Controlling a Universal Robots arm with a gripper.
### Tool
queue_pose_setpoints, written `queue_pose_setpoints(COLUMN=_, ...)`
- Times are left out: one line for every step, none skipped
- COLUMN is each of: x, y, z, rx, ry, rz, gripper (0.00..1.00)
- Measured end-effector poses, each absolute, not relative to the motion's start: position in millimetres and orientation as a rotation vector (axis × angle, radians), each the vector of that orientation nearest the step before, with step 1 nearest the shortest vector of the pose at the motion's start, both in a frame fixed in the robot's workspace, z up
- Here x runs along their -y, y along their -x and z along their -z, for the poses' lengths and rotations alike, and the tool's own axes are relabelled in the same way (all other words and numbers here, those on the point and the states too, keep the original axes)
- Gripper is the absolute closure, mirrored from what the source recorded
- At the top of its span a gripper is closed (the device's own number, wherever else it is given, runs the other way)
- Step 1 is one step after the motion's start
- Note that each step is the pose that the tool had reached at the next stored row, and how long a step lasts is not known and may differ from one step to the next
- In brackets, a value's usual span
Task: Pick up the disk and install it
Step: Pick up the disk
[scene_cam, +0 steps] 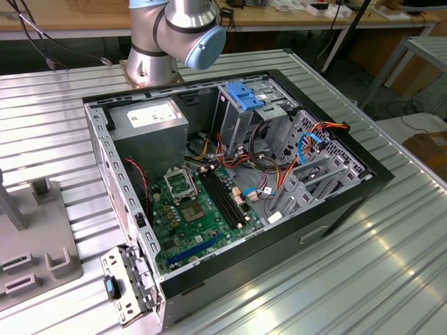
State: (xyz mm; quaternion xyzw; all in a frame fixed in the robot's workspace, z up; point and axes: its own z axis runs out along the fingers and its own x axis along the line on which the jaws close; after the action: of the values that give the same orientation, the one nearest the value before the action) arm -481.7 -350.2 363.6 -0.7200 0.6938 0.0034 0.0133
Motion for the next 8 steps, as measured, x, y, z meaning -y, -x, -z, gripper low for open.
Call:
queue_pose_setpoints(x=350.2, y=481.7, z=-363.5, rx=-2.161, ry=2.243, rz=-0.011, gripper=0.40)
queue_pose_setpoints(x=350.2, y=481.8, z=-363.5, rx=-2.162, ry=2.243, rz=-0.011, gripper=0.40)
queue_pose_setpoints(x=350.2, y=481.7, z=-363.5, rx=-2.161, ry=2.243, rz=-0.011, gripper=0.40)
queue_pose_setpoints(x=350.2, y=481.8, z=-363.5, rx=-2.161, ry=2.243, rz=-0.011, gripper=0.40)
queue_pose_setpoints(x=350.2, y=481.7, z=-362.6, rx=-2.161, ry=2.243, rz=-0.010, gripper=0.40)
queue_pose_setpoints(x=350.2, y=481.8, z=-359.7, rx=-2.161, ry=2.243, rz=-0.011, gripper=0.40)
queue_pose_setpoints(x=350.2, y=481.8, z=-356.9, rx=-2.162, ry=2.243, rz=-0.011, gripper=0.40)
queue_pose_setpoints(x=350.2, y=481.7, z=-355.2, rx=-2.162, ry=2.243, rz=-0.011, gripper=0.40)
